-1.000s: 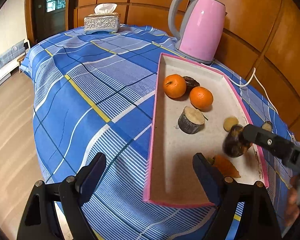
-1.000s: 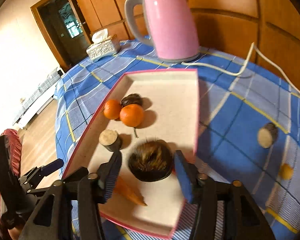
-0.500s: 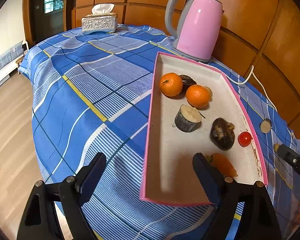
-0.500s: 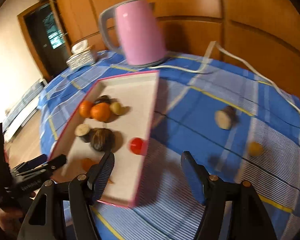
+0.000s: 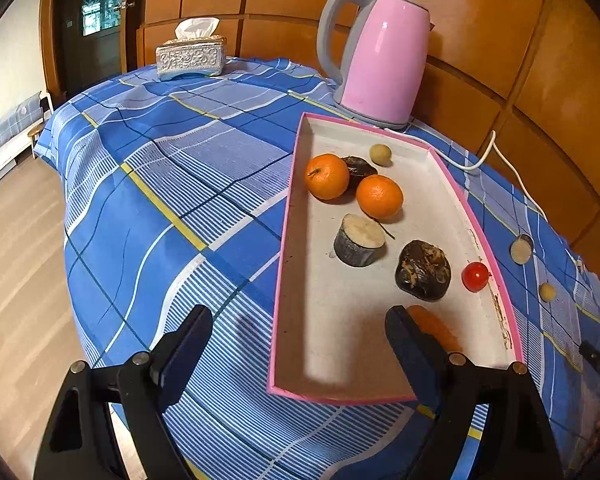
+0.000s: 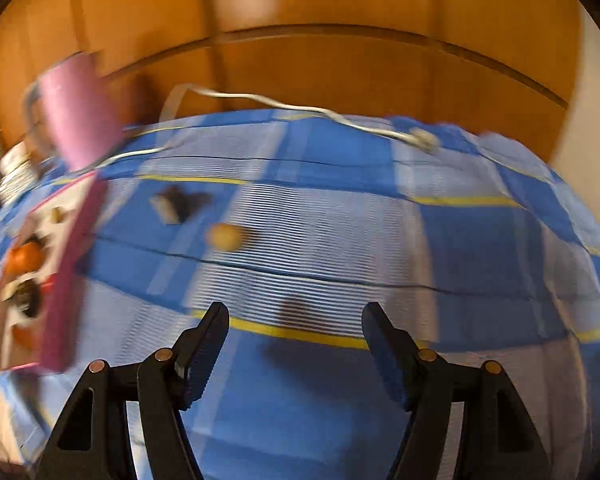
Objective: Organize fruits
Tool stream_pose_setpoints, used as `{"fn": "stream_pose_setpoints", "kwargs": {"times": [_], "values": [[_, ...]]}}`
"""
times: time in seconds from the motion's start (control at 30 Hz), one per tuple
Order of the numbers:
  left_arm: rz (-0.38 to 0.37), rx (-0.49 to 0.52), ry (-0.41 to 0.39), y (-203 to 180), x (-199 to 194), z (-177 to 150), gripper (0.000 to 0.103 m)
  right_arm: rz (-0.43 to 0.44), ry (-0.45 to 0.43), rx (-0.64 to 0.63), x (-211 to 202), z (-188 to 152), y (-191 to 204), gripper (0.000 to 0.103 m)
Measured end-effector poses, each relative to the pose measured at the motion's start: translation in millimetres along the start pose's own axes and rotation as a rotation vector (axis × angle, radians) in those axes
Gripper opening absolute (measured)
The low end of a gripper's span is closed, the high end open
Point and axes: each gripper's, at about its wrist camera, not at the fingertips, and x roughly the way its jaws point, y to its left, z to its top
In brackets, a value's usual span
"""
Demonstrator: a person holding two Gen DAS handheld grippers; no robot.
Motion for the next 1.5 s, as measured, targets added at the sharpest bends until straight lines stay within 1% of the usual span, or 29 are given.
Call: {"fn": "stream_pose_setpoints", "kwargs": {"times": [0.07,0.23,0.37,0.47,0.57,0.63,0.7,0.9,1.07,1.5], "values": [[0.0,0.007,-0.004,-0.8,-2.2,-0.4,0.089,-0.07,0.005,0.05,2.5,-4.4,-22.8,0.07],[-0.001,0.015,-0.012,-3.3,-6.7,-0.6,0.089,-0.198,-0.004,0.148,2.7,-10.7,-66.5,0.07],[-0.003,0.024,-0.017,-5.3,-10.2,-0.6,0.089,-0.288,-0.021,0.179,0.1,-14.1,-85.5,0.07],[-0.004,0.031,-0.02,-7.2,-12.7,-0.9,0.089,-0.323,-0.012,0.188,3.0,-18.5,-92.1,0.07],[-0.005,0.037,-0.024,-9.0,-15.9,-1.4,0.089,-0.318,0.012,0.205,11.7,-27.2,-97.6,0.07],[-0.006,0.038,-0.026,-9.9,-16.8,-1.5,0.089,-0.3,-0.015,0.235,11.8,-32.3,-103.2,0.074],[-0.01,0.039,-0.026,-12.1,-18.0,-2.7,0.089,-0.299,-0.022,0.245,10.5,-33.9,-104.4,0.076],[-0.017,0.061,-0.028,-15.8,-22.2,-7.7,0.089,-0.302,-0.035,0.248,10.6,-34.0,-101.2,0.076],[-0.01,0.053,-0.023,-11.4,-21.7,-9.8,0.089,-0.301,-0.047,0.254,10.5,-36.3,-100.9,0.076],[0.006,0.076,0.009,-17.5,-8.2,-13.6,0.089,-0.301,-0.066,0.265,8.8,-39.4,-99.2,0.076]]}}
